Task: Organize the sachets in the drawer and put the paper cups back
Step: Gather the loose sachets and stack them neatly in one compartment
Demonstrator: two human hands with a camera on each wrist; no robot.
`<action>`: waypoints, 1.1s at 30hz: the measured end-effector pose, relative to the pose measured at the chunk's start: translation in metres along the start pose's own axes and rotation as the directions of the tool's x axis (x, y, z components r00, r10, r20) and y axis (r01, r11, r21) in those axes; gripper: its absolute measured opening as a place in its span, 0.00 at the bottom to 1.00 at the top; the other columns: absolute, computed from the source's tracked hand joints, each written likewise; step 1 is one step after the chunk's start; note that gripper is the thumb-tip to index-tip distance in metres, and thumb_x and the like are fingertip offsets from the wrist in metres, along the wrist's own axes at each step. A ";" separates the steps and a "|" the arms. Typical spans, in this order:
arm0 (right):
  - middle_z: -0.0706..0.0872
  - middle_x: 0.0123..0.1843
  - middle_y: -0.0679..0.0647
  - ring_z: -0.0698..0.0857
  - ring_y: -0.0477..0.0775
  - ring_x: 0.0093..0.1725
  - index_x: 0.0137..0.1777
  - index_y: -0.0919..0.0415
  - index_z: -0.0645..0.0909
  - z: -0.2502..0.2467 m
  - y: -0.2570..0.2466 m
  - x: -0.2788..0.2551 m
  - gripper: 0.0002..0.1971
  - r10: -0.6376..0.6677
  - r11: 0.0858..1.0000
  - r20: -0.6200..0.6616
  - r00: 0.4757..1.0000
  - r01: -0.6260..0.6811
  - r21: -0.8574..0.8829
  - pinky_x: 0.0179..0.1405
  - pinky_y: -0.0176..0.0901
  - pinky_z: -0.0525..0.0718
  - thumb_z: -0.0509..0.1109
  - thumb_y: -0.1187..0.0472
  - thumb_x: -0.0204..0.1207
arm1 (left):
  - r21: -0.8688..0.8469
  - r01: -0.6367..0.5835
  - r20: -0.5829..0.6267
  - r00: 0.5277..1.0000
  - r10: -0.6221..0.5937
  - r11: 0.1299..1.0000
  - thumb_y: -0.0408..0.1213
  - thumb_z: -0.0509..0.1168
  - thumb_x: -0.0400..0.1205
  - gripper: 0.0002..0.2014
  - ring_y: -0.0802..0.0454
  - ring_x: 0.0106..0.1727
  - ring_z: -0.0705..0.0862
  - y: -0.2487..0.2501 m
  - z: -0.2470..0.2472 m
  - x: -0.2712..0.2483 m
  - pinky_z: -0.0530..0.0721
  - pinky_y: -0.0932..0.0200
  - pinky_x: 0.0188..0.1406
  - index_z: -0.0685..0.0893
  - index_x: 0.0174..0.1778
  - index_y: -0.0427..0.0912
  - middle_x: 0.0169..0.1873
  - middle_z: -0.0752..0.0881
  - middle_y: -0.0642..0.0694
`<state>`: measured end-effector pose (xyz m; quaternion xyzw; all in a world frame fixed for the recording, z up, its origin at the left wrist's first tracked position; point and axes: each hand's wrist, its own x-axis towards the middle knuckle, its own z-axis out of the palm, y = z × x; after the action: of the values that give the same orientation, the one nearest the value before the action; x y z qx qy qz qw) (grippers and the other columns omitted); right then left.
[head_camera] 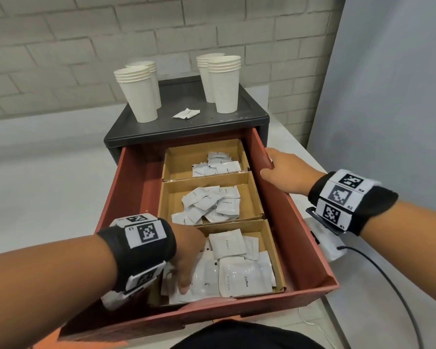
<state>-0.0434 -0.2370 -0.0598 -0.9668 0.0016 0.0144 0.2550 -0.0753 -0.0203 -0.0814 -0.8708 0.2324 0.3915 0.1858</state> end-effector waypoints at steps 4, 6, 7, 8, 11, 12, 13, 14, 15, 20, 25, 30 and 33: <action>0.81 0.44 0.59 0.77 0.55 0.38 0.54 0.62 0.71 0.002 0.000 0.000 0.08 0.009 1.000 -0.018 1.000 -0.009 0.024 0.31 0.41 0.72 0.59 0.59 0.80 | -0.014 -0.017 -0.021 1.000 0.016 1.000 0.52 0.77 0.67 0.31 0.51 0.49 0.79 -0.001 0.000 0.000 0.77 0.60 0.45 0.80 0.63 0.40 0.55 0.84 0.47; 0.81 0.44 0.60 0.77 0.55 0.39 0.55 0.63 0.72 0.003 0.000 0.000 0.09 0.012 0.999 -0.022 1.000 -0.011 0.037 0.33 0.42 0.73 0.59 0.59 0.80 | -0.043 -0.030 -0.020 0.999 0.029 0.999 0.53 0.77 0.67 0.32 0.52 0.49 0.78 0.000 0.002 0.000 0.77 0.60 0.47 0.79 0.63 0.41 0.53 0.83 0.48; 0.81 0.45 0.61 0.78 0.56 0.39 0.56 0.64 0.73 0.003 0.001 0.000 0.10 0.011 0.999 -0.023 1.000 -0.010 0.042 0.34 0.42 0.74 0.59 0.59 0.80 | -0.058 -0.039 -0.022 0.999 0.038 0.998 0.53 0.77 0.67 0.32 0.52 0.49 0.78 0.000 0.002 0.000 0.77 0.60 0.47 0.79 0.63 0.41 0.51 0.82 0.49; 0.82 0.45 0.61 0.78 0.56 0.39 0.56 0.64 0.73 0.003 0.001 0.001 0.10 0.012 0.999 -0.023 1.000 -0.011 0.046 0.34 0.43 0.74 0.59 0.59 0.80 | -0.072 -0.047 -0.021 0.999 0.045 0.996 0.54 0.78 0.66 0.32 0.52 0.48 0.78 0.000 0.002 0.000 0.77 0.60 0.47 0.79 0.62 0.42 0.49 0.82 0.50; 0.81 0.45 0.61 0.78 0.56 0.39 0.56 0.64 0.73 0.002 0.001 0.001 0.10 0.022 0.998 -0.021 1.000 -0.020 0.053 0.34 0.43 0.74 0.59 0.59 0.80 | -0.095 -0.068 -0.018 0.998 0.066 0.993 0.55 0.78 0.66 0.37 0.50 0.56 0.80 0.000 0.001 0.001 0.79 0.58 0.55 0.77 0.68 0.42 0.57 0.83 0.49; 0.81 0.45 0.61 0.78 0.56 0.39 0.55 0.64 0.73 0.002 0.001 0.001 0.09 0.023 0.998 -0.024 0.999 -0.022 0.055 0.34 0.42 0.74 0.59 0.59 0.80 | -0.103 -0.072 -0.016 0.997 0.071 0.992 0.55 0.78 0.66 0.40 0.48 0.62 0.79 0.000 0.002 0.001 0.79 0.56 0.62 0.74 0.72 0.43 0.63 0.81 0.49; 0.81 0.45 0.61 0.78 0.56 0.39 0.55 0.63 0.73 0.001 -0.003 0.001 0.09 0.014 0.999 -0.028 1.000 -0.013 0.042 0.33 0.42 0.73 0.59 0.59 0.80 | -0.115 -0.080 -0.020 0.997 0.078 0.990 0.54 0.78 0.66 0.42 0.47 0.66 0.78 -0.003 0.002 -0.001 0.77 0.54 0.66 0.72 0.74 0.45 0.66 0.80 0.49; 0.81 0.46 0.62 0.77 0.56 0.39 0.55 0.63 0.72 0.001 -0.002 0.001 0.09 0.019 0.999 -0.029 0.999 -0.018 0.044 0.33 0.41 0.73 0.59 0.59 0.80 | -0.137 -0.096 0.000 0.995 0.097 0.986 0.53 0.78 0.67 0.40 0.47 0.68 0.77 -0.004 0.002 -0.001 0.77 0.53 0.68 0.72 0.74 0.46 0.67 0.80 0.49; 0.82 0.46 0.62 0.78 0.56 0.39 0.55 0.63 0.72 0.001 -0.002 0.001 0.09 0.024 0.999 -0.031 0.999 -0.023 0.045 0.33 0.42 0.73 0.59 0.59 0.80 | -0.167 -0.119 0.018 0.992 0.123 0.979 0.50 0.78 0.68 0.36 0.48 0.67 0.78 -0.004 0.002 0.000 0.77 0.54 0.67 0.74 0.72 0.47 0.66 0.81 0.50; 0.83 0.48 0.64 0.79 0.57 0.40 0.56 0.64 0.73 0.004 0.000 0.000 0.10 0.030 0.998 -0.023 0.999 -0.028 0.061 0.37 0.44 0.75 0.58 0.59 0.80 | -0.164 -0.143 0.011 0.989 0.147 0.976 0.49 0.75 0.72 0.37 0.48 0.72 0.74 -0.003 0.004 0.000 0.73 0.55 0.70 0.69 0.76 0.46 0.71 0.76 0.49; 0.83 0.49 0.64 0.81 0.60 0.43 0.57 0.64 0.73 0.005 0.003 0.001 0.10 0.023 0.998 -0.028 0.999 -0.022 0.062 0.40 0.46 0.78 0.58 0.59 0.80 | -0.180 -0.156 -0.021 0.988 0.154 0.971 0.50 0.74 0.73 0.41 0.48 0.74 0.71 -0.005 0.003 0.002 0.72 0.58 0.69 0.63 0.79 0.42 0.76 0.71 0.47; 0.83 0.47 0.63 0.80 0.59 0.42 0.56 0.63 0.73 0.004 0.003 0.003 0.10 0.007 0.999 -0.027 1.000 -0.005 0.052 0.38 0.46 0.78 0.59 0.59 0.80 | -0.323 -0.212 -0.125 0.976 0.181 0.922 0.49 0.76 0.71 0.33 0.53 0.61 0.78 -0.023 -0.009 -0.006 0.76 0.57 0.67 0.74 0.71 0.47 0.67 0.80 0.51; 0.83 0.48 0.61 0.81 0.59 0.43 0.56 0.63 0.73 0.003 0.004 0.006 0.11 -0.006 1.000 -0.007 1.000 0.006 0.021 0.40 0.46 0.79 0.61 0.57 0.79 | -0.461 -0.315 -0.223 0.946 0.235 0.830 0.43 0.76 0.71 0.19 0.53 0.53 0.86 -0.038 -0.024 -0.018 0.82 0.55 0.60 0.82 0.57 0.49 0.53 0.88 0.53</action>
<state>-0.0373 -0.2395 -0.0644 -0.9642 -0.0005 0.0102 0.2650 -0.0504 0.0037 -0.0475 -0.8745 0.2626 0.3903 -0.1185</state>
